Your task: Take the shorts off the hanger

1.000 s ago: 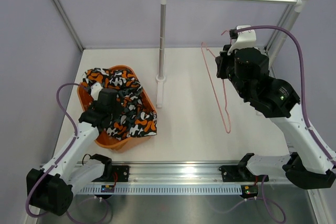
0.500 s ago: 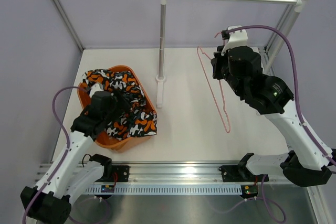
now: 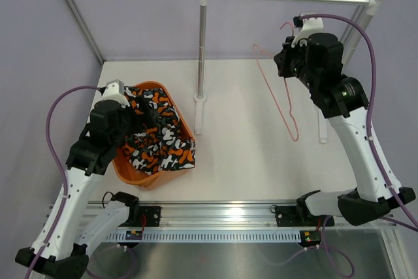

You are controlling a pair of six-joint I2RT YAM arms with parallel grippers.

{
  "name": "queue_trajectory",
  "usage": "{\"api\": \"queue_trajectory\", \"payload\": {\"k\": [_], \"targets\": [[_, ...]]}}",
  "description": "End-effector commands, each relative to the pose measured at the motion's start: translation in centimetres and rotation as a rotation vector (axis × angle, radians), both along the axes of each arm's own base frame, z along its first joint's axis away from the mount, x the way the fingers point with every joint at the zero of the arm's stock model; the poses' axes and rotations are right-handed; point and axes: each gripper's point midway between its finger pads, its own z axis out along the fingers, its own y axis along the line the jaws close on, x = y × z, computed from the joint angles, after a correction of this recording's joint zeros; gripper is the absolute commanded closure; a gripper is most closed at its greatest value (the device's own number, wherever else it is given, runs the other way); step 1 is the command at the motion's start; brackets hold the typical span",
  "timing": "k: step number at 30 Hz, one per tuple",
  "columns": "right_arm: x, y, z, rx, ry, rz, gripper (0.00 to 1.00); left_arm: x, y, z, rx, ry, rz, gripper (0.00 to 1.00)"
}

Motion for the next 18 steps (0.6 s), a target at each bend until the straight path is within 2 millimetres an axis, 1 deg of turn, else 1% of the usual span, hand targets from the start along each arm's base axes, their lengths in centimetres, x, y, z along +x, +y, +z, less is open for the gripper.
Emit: {"api": "queue_trajectory", "payload": {"k": [1, 2, 3, 4, 5, 6, 7, 8, 9, 12, 13, 15, 18], "targets": [[2.0, 0.4, 4.1, 0.031, -0.114, 0.051, 1.00, -0.4, -0.3, 2.4, 0.049, -0.074, -0.084, 0.01], [2.3, 0.1, 5.1, 0.036, -0.136, 0.039, 1.00, -0.4, -0.4, 2.3, 0.057, -0.078, -0.091, 0.01], [2.9, -0.5, 5.2, 0.033, -0.137, 0.019, 1.00, -0.4, -0.2, 2.2, 0.072, -0.079, -0.095, 0.01], [3.7, -0.6, 5.1, 0.028, -0.132, 0.007, 1.00, -0.5, -0.1, 2.2, 0.080, -0.078, -0.095, 0.01], [3.9, -1.0, 5.9, 0.031, -0.150, -0.006, 1.00, -0.5, -0.1, 2.1, 0.085, -0.081, -0.098, 0.01], [4.4, -1.7, 6.1, 0.031, -0.156, -0.028, 1.00, -0.7, 0.0, 2.1, 0.091, -0.088, -0.101, 0.01], [5.1, -1.9, 5.9, 0.029, -0.152, -0.038, 1.00, -0.7, 0.0, 2.2, 0.092, -0.093, -0.101, 0.01], [5.5, -2.2, 6.4, 0.038, -0.163, -0.049, 1.00, -0.8, 0.0, 2.3, 0.091, -0.101, -0.102, 0.01], [6.0, -2.9, 6.6, 0.039, -0.170, -0.067, 1.00, -1.0, 0.1, 2.4, 0.088, -0.109, -0.102, 0.01], [7.2, -3.5, 7.1, 0.054, -0.179, -0.091, 1.00, -1.1, 0.0, 2.2, 0.081, -0.119, -0.107, 0.01], [7.8, -3.8, 6.9, 0.053, -0.177, -0.100, 1.00, -1.3, 0.0, 2.2, 0.080, -0.125, -0.107, 0.01], [8.2, -4.3, 7.6, 0.058, -0.199, -0.122, 1.00, -1.3, 0.2, 2.0, 0.086, -0.126, -0.101, 0.01], [9.1, -5.1, 7.8, 0.055, -0.203, -0.149, 1.00, -1.3, 0.6, 1.8, 0.099, -0.131, -0.088, 0.01]]}}
